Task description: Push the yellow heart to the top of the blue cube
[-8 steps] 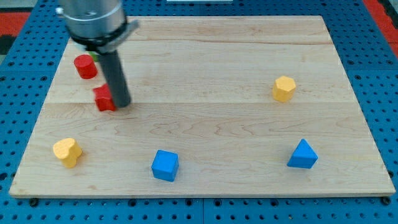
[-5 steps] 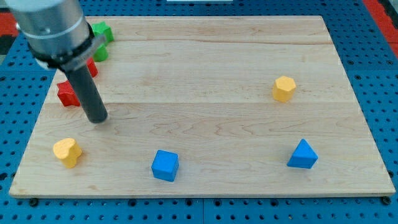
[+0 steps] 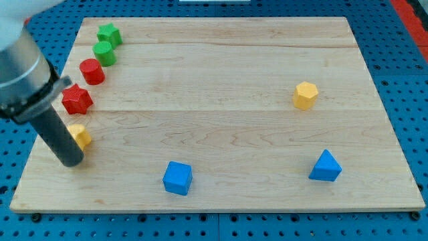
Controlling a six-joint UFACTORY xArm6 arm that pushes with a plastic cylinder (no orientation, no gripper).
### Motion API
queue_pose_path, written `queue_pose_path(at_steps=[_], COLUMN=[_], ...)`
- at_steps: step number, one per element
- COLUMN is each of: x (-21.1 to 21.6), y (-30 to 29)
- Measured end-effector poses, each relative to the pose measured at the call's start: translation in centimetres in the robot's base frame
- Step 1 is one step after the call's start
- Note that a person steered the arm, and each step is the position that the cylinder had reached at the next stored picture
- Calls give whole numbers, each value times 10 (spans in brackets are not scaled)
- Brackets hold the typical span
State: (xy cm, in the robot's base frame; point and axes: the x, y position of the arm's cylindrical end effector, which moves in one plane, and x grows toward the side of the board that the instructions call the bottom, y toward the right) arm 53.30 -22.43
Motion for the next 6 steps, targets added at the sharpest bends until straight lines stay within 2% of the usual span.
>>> queue_pose_path(at_steps=[2, 3, 6], x=[-16, -43, -41], y=[-72, -43, 128])
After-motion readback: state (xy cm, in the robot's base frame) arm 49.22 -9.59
